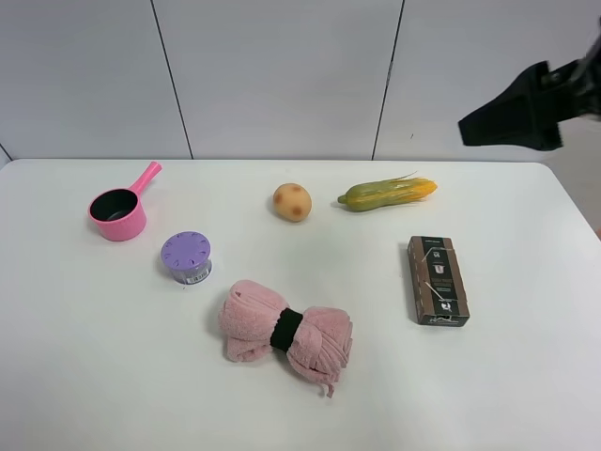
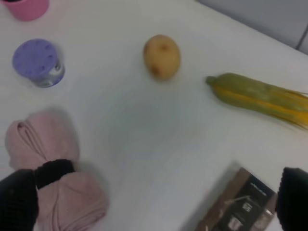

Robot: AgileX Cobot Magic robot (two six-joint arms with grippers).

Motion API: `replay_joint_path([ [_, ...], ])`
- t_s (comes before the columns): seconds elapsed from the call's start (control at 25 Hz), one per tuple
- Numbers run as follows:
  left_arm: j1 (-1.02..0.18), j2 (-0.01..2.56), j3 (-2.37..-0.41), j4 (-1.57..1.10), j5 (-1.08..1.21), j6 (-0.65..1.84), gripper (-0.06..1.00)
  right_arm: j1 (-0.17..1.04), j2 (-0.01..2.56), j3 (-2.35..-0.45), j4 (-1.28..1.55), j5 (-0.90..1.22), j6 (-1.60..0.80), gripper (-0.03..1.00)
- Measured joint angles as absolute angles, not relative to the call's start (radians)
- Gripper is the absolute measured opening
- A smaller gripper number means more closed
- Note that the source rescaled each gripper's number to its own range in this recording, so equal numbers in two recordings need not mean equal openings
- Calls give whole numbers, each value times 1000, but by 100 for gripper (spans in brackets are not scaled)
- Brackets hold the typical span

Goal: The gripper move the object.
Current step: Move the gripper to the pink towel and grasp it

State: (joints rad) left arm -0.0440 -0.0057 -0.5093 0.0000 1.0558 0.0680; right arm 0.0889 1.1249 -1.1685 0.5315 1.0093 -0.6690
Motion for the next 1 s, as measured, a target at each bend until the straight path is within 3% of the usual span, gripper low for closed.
replay_joint_path([
  [0.56, -44, -6, -509, 0, 1056, 68, 100, 671, 1462, -1174, 275, 804, -500, 100],
  [1.0, -44, -6, -509, 0, 1056, 68, 100, 832, 1740, -1174, 228, 647, -475, 100],
])
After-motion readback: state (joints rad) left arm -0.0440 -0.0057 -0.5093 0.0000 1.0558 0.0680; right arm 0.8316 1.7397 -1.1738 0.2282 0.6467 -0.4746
